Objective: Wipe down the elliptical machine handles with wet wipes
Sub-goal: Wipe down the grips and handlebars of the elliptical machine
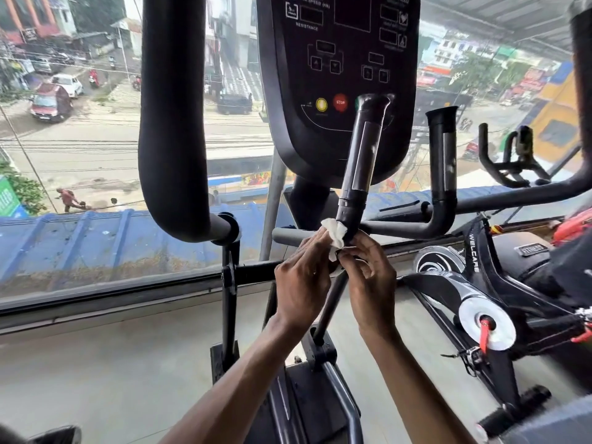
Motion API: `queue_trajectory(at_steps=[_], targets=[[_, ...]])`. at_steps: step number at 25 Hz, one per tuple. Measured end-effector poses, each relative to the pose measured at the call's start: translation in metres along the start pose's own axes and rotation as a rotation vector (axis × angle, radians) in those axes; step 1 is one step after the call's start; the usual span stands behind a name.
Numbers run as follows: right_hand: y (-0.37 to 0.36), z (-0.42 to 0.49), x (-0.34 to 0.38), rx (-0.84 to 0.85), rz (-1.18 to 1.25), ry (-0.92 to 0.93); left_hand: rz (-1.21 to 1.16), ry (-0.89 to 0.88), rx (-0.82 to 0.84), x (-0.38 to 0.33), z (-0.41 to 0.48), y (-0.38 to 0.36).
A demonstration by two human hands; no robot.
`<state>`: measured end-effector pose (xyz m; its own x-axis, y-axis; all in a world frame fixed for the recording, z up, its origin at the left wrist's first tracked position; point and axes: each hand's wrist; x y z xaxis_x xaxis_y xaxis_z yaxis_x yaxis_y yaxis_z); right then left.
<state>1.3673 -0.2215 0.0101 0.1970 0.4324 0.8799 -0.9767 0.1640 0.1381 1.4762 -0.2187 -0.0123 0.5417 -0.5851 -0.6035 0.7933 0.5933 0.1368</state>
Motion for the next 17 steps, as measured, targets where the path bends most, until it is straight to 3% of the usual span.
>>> queue_trajectory(at_steps=[3,7,9,13,17], targets=[[0.000,-0.001,-0.001,0.001,0.008,0.005,0.044,0.002,-0.011,-0.012,0.013,-0.001],[0.001,-0.001,-0.003,0.013,0.010,0.017,-0.039,0.289,-0.092,-0.035,0.042,-0.013],[0.002,-0.001,-0.005,0.021,0.020,0.012,0.004,0.257,-0.108,-0.036,0.042,-0.014],[0.001,-0.003,-0.004,0.036,0.031,-0.003,0.107,-0.024,-0.044,-0.017,0.007,0.002],[0.000,-0.001,0.001,0.033,0.057,-0.016,0.070,0.111,0.017,-0.011,0.017,0.002]])
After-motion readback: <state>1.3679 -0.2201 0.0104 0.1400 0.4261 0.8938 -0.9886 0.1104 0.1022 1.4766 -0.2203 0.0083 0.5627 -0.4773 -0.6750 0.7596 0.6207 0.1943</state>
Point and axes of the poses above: each hand's wrist, its own z-axis towards the middle knuckle, its own y-axis out of the back of the hand, x = y × z, and after that the axes turned 3 degrees about x, right-handed
